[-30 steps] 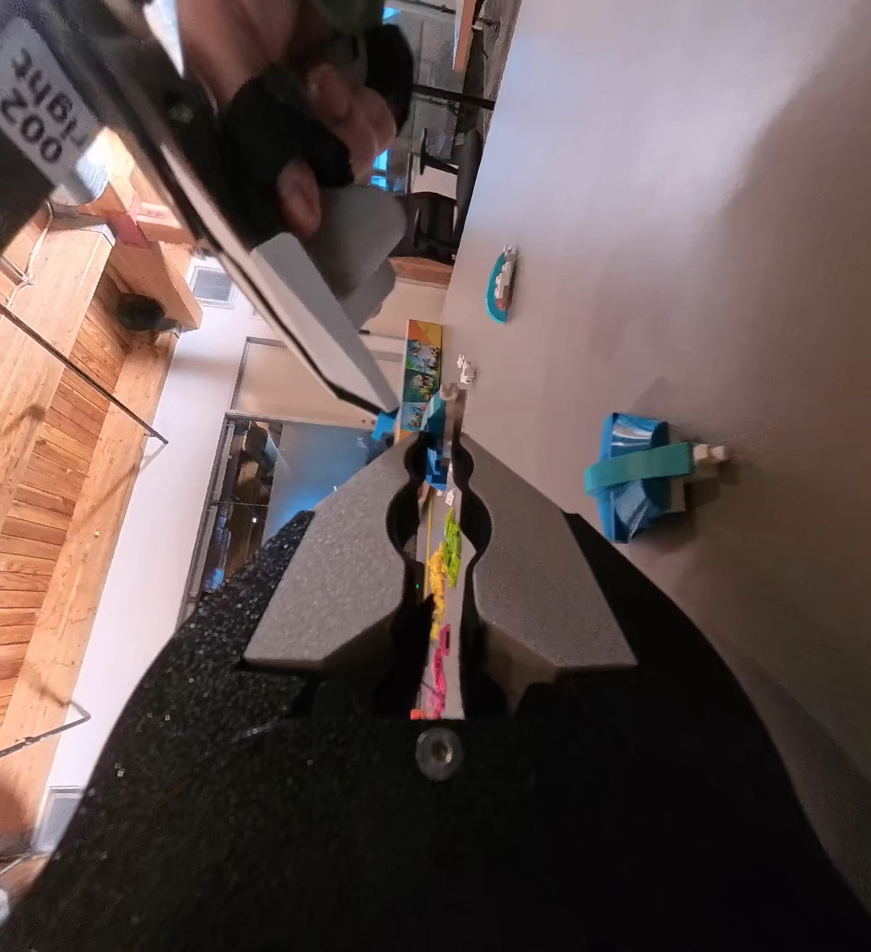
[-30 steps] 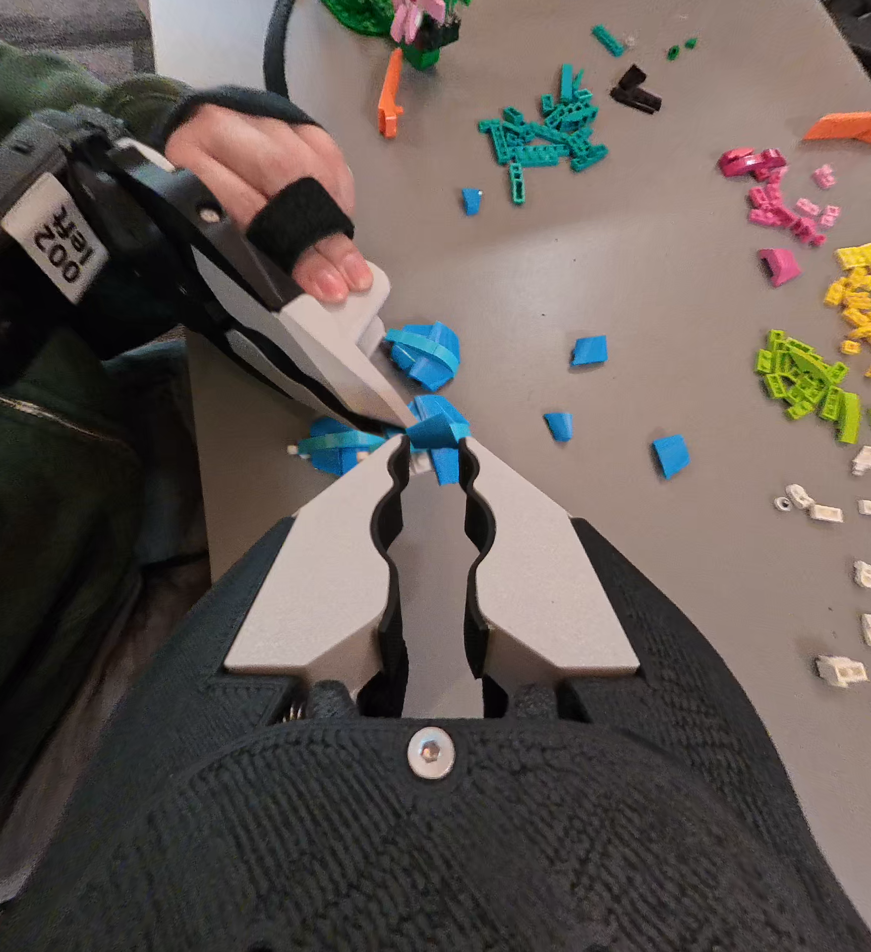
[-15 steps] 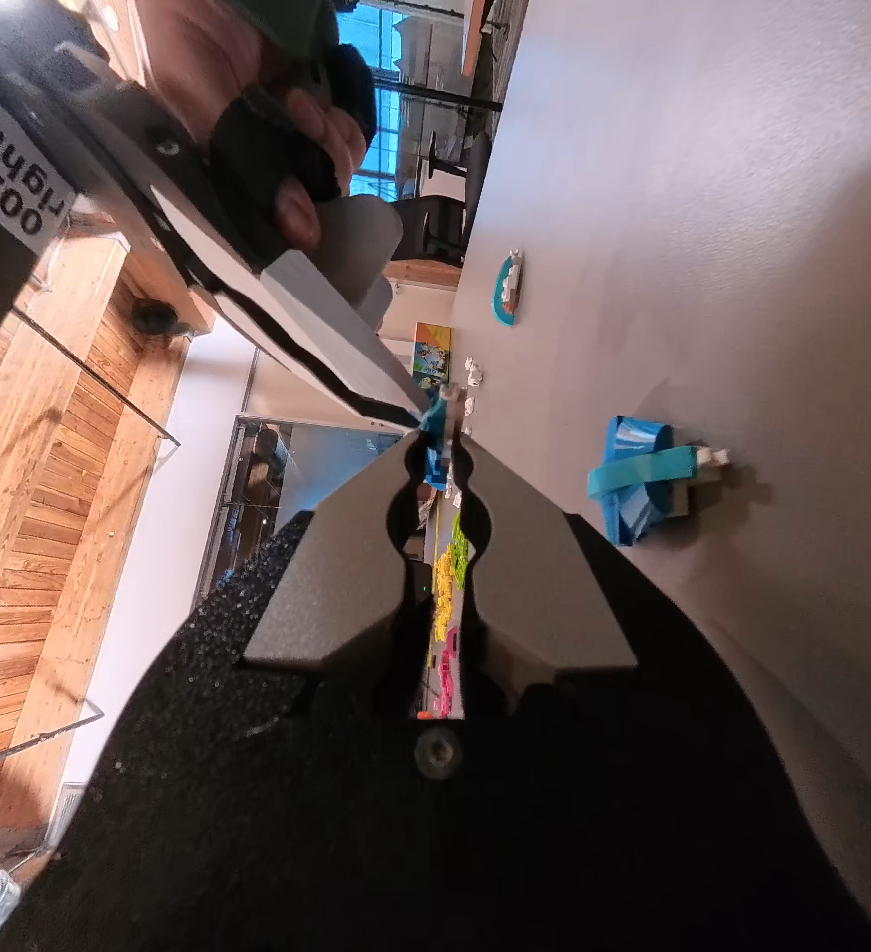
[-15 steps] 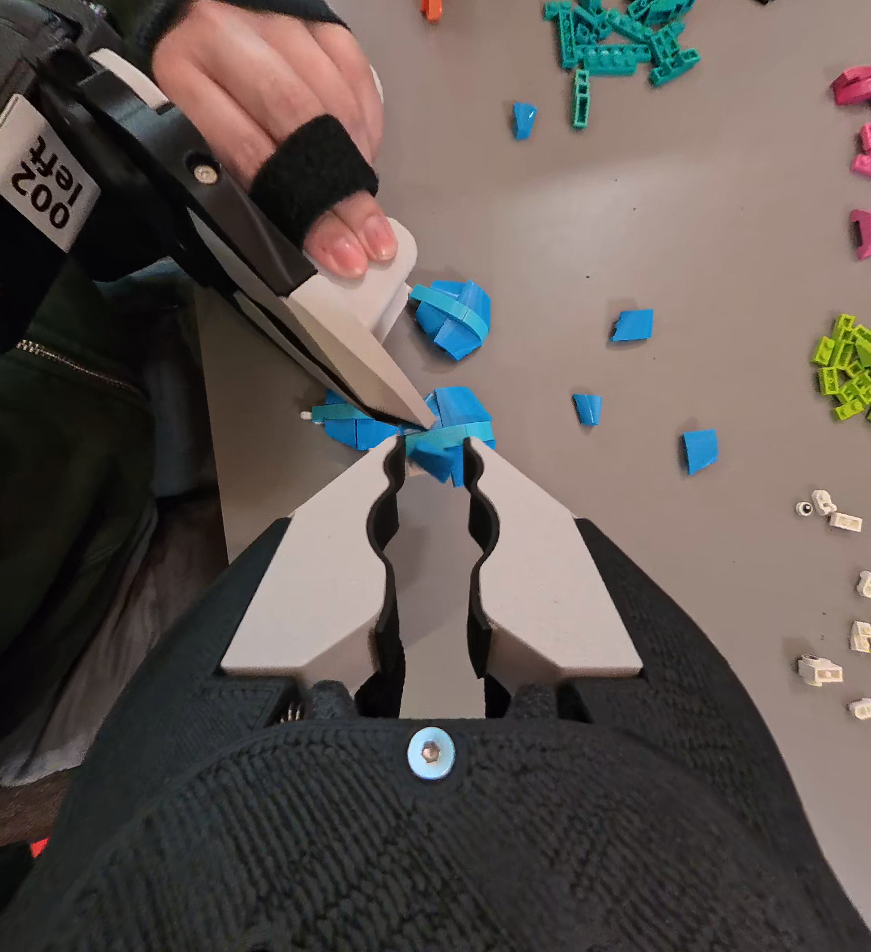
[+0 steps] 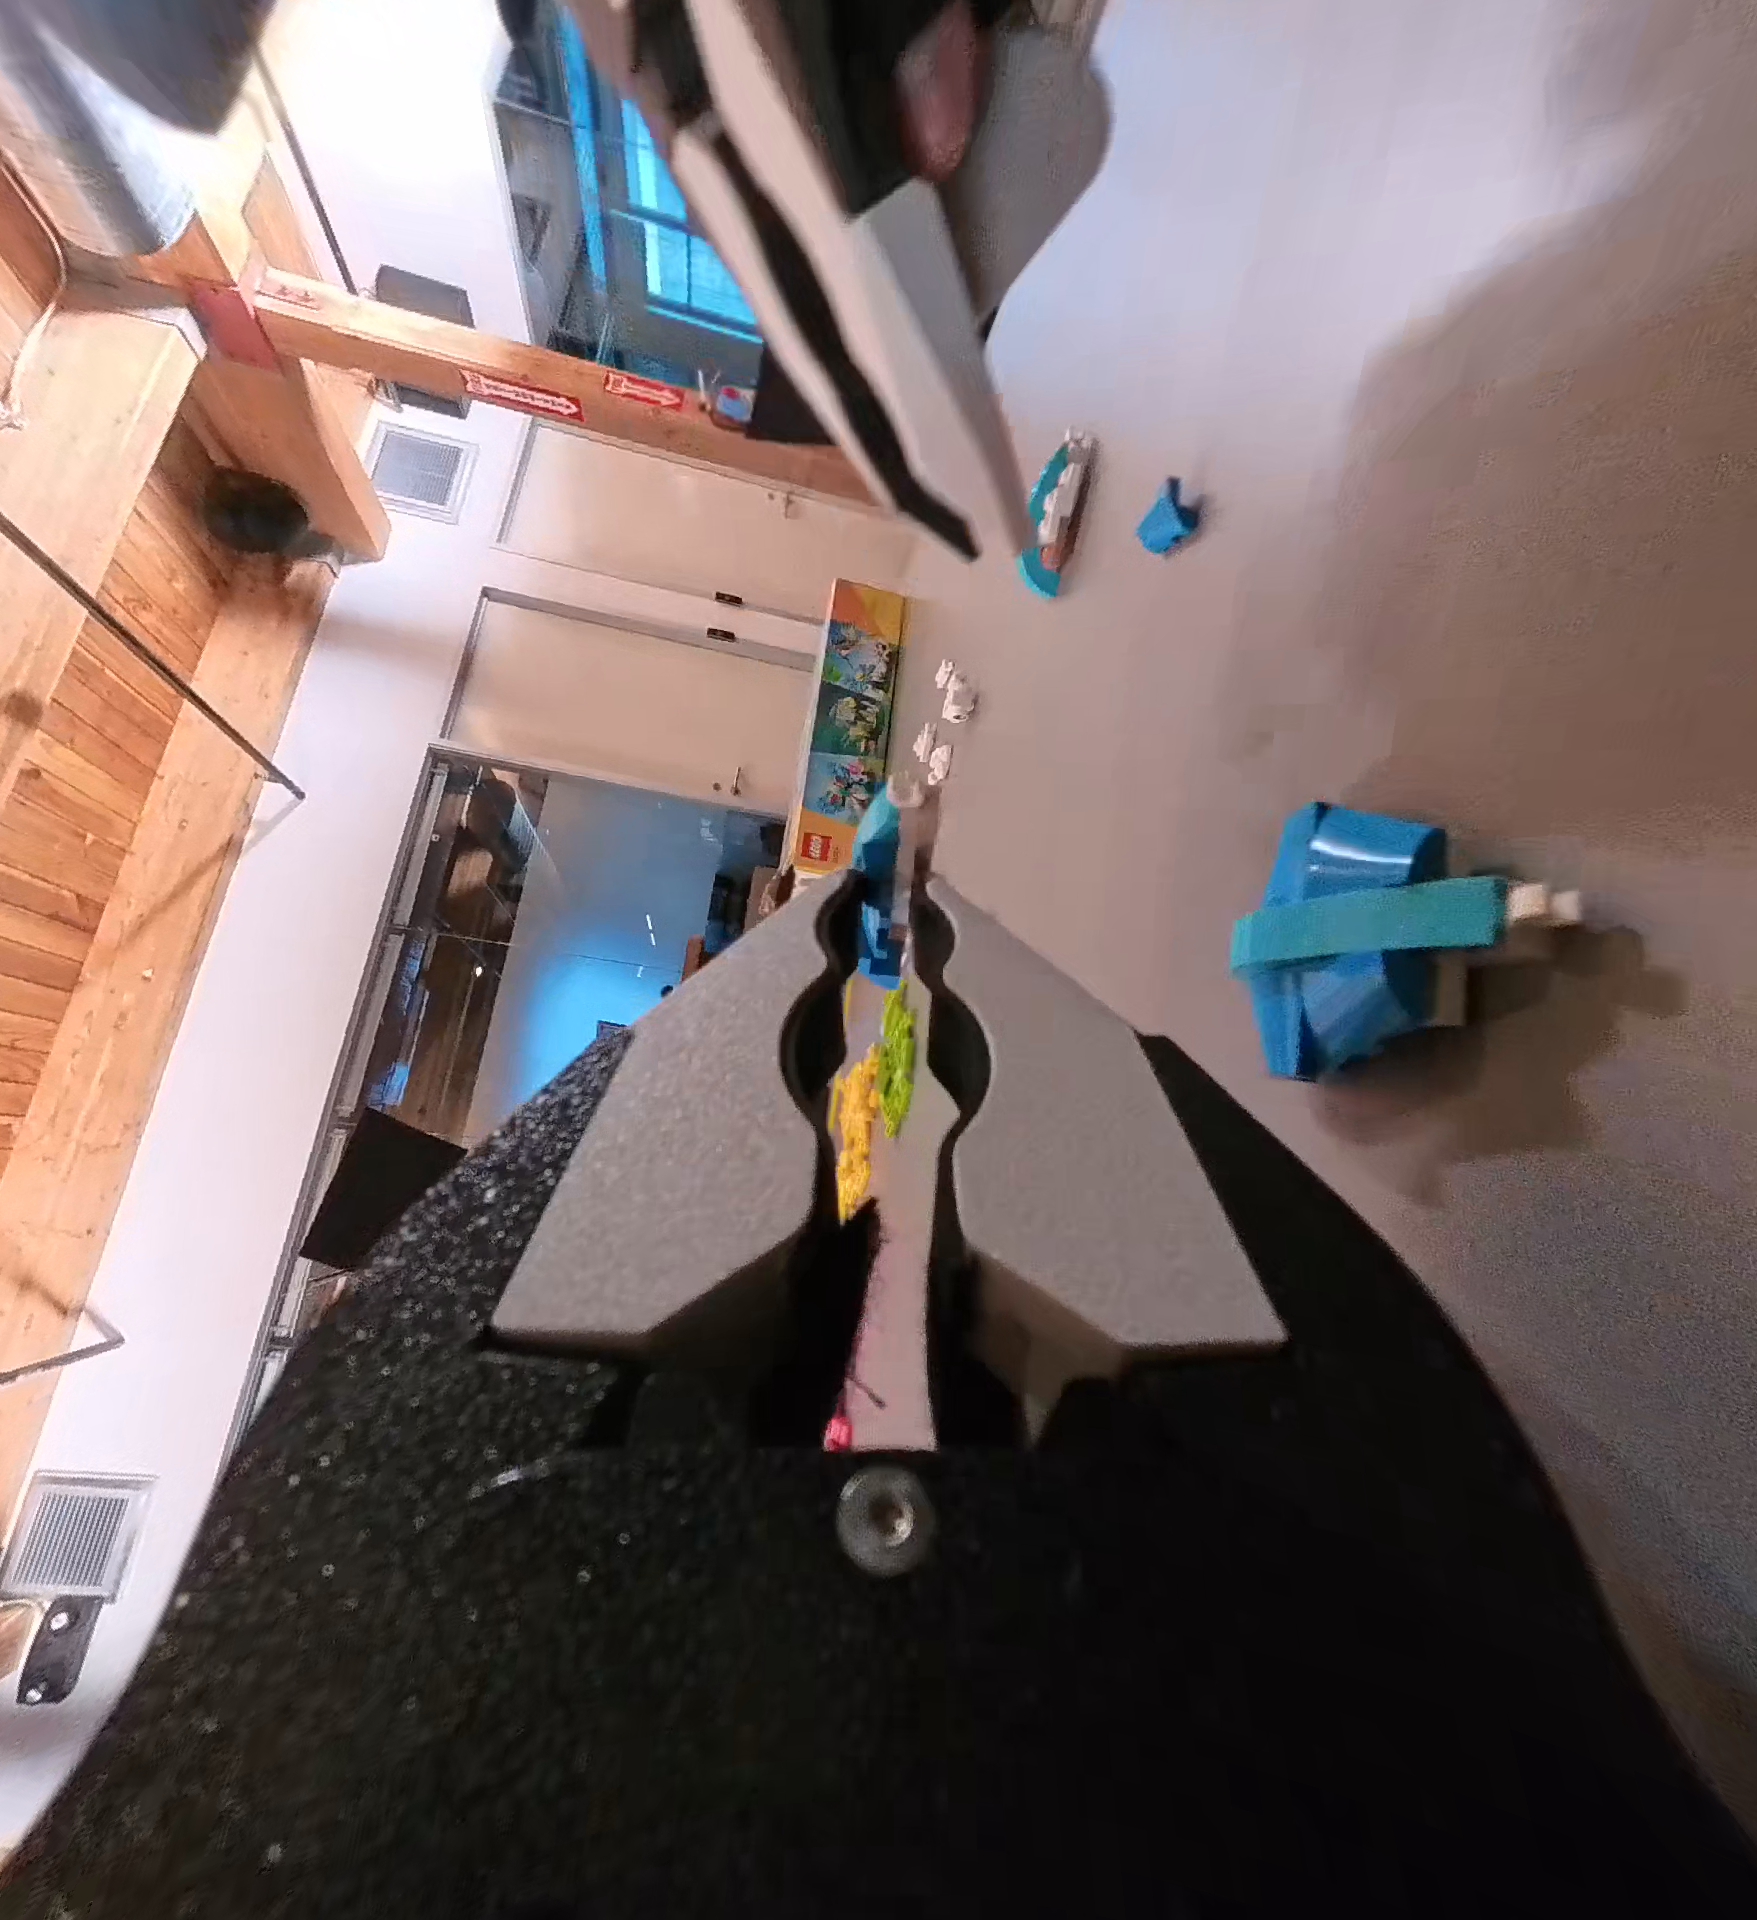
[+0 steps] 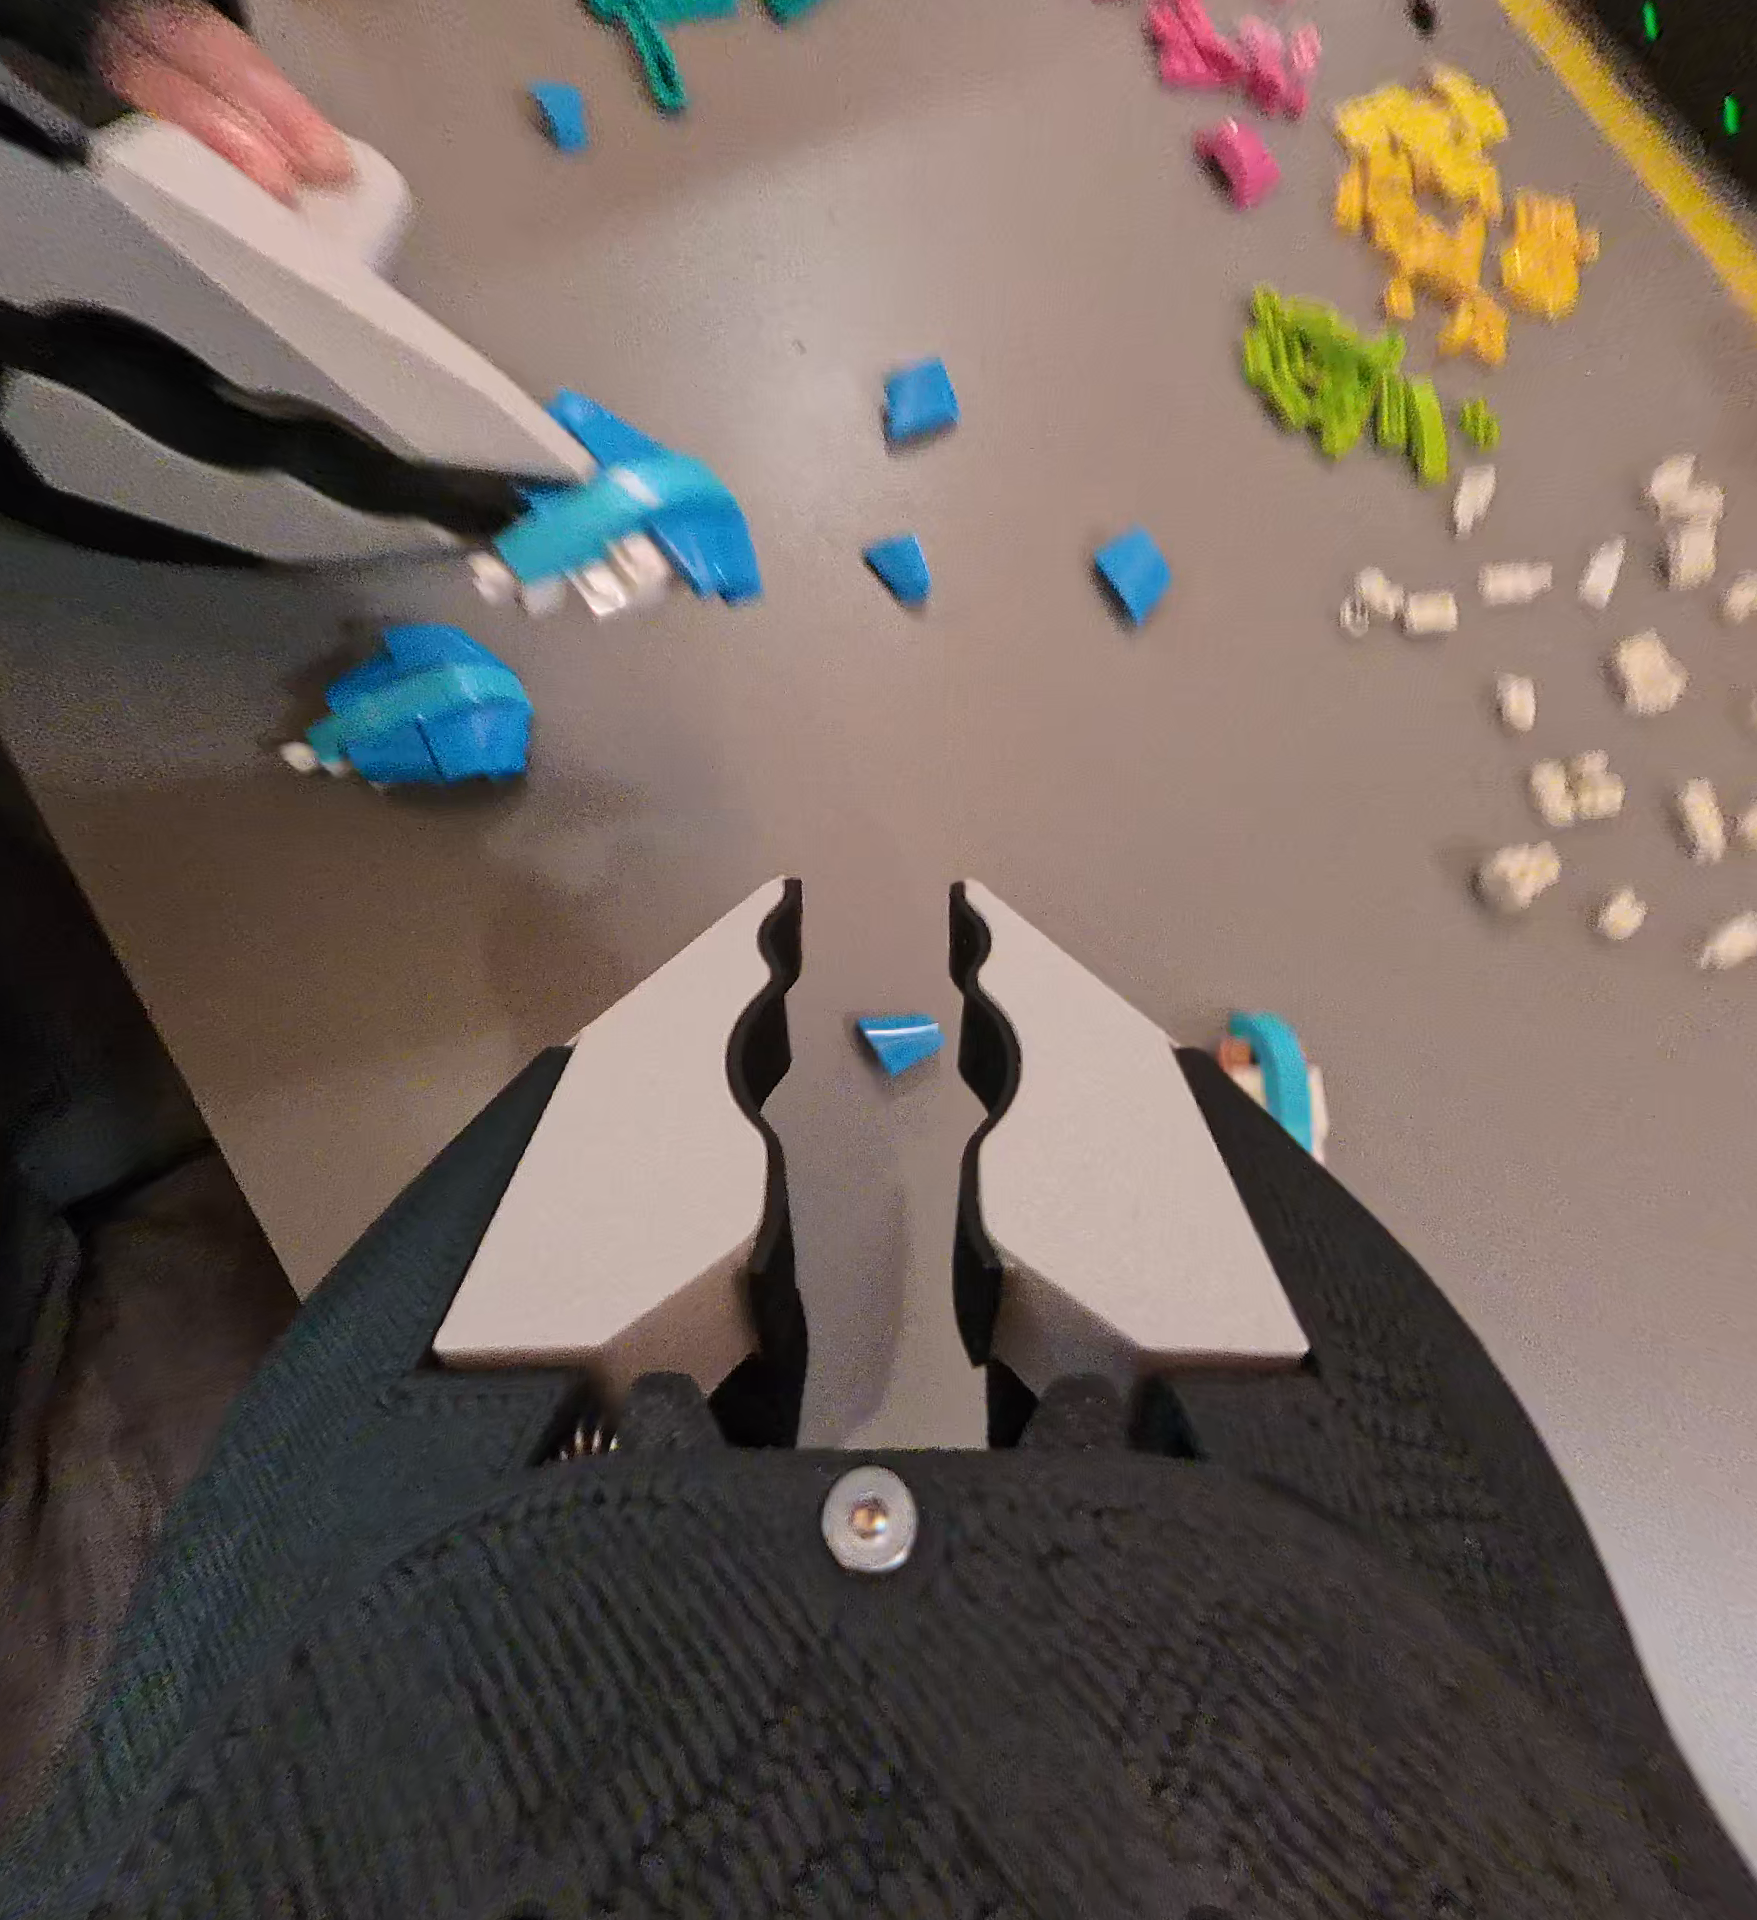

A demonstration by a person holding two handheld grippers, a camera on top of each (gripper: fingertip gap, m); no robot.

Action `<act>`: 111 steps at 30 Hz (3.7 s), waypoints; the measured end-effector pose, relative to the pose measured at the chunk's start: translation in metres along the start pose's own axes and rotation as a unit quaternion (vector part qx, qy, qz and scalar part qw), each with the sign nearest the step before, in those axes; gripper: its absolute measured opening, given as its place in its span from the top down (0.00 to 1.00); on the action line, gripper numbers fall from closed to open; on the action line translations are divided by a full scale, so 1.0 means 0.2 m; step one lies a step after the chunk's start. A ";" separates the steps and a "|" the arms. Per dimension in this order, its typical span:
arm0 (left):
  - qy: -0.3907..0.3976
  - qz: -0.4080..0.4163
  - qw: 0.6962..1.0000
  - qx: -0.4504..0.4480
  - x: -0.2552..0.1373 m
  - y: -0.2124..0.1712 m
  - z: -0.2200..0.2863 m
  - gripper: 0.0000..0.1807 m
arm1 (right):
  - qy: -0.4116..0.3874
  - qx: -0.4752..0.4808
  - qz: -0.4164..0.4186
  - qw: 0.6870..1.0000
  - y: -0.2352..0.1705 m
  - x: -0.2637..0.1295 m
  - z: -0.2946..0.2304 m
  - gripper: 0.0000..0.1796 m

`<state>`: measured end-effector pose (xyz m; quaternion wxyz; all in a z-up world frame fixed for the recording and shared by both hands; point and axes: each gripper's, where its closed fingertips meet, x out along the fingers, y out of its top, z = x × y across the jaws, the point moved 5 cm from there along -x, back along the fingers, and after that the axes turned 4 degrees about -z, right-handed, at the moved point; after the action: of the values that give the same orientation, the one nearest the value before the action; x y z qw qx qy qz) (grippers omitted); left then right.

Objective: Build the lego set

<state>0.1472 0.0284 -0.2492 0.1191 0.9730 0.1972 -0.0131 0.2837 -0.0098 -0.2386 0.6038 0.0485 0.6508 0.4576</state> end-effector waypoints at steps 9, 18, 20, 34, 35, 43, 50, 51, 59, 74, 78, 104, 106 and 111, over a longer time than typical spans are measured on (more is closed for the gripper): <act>-0.007 0.002 1.000 -0.001 0.00 0.00 0.01 0.96 | 0.037 0.035 0.011 0.999 -0.23 0.09 0.03 0.81; -0.007 0.003 1.000 -0.006 0.00 0.00 0.01 0.96 | 0.078 0.022 0.025 0.996 -0.23 0.11 0.05 0.89; -0.001 -0.001 1.000 -0.014 0.00 -0.01 0.00 0.96 | 0.084 0.016 0.026 0.996 -0.23 0.11 0.03 0.90; -0.001 -0.003 1.000 -0.030 0.00 -0.02 -0.01 0.96 | 0.151 0.002 0.015 0.988 -0.22 0.03 -0.11 0.86; -0.002 -0.003 1.000 -0.030 0.00 -0.02 -0.01 0.96 | 0.149 0.003 0.019 0.989 -0.22 0.03 -0.11 0.86; -0.003 -0.003 1.000 -0.030 0.00 -0.02 -0.01 0.96 | 0.142 0.022 0.021 0.989 -0.22 0.08 -0.05 0.78; -0.006 -0.001 1.000 -0.029 0.00 -0.02 -0.01 0.96 | 0.164 0.014 0.028 0.986 -0.25 0.06 -0.09 0.83; -0.006 -0.001 1.000 -0.029 0.00 -0.02 -0.01 0.96 | 0.162 0.015 0.031 0.986 -0.25 0.06 -0.09 0.81; -0.010 0.002 1.000 -0.027 0.01 -0.01 0.00 0.96 | 0.200 -0.002 0.045 0.979 -0.23 0.06 -0.14 0.84; -0.025 0.023 0.999 -0.015 0.00 0.02 0.02 0.96 | 0.191 -0.034 0.140 0.971 -0.01 0.03 -0.16 0.91; -0.034 0.045 0.998 0.001 -0.01 0.05 0.04 0.96 | 0.195 -0.066 0.173 0.963 0.13 -0.02 -0.20 0.91; -0.030 0.073 0.996 0.030 -0.04 0.10 0.05 0.96 | 0.168 -0.121 0.076 0.975 0.18 0.02 -0.25 0.91; -0.030 0.073 0.996 0.031 -0.04 0.10 0.05 0.96 | 0.170 -0.119 0.073 0.975 0.18 0.02 -0.25 0.92; -0.015 0.066 0.997 -0.028 -0.03 0.07 -0.01 0.96 | 0.147 -0.088 0.086 0.981 0.20 -0.01 -0.19 0.92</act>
<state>0.1466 0.0138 -0.2433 0.1501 0.9799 0.1308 -0.0144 0.2328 -0.0078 -0.2162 0.4619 -0.0166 0.6828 0.5658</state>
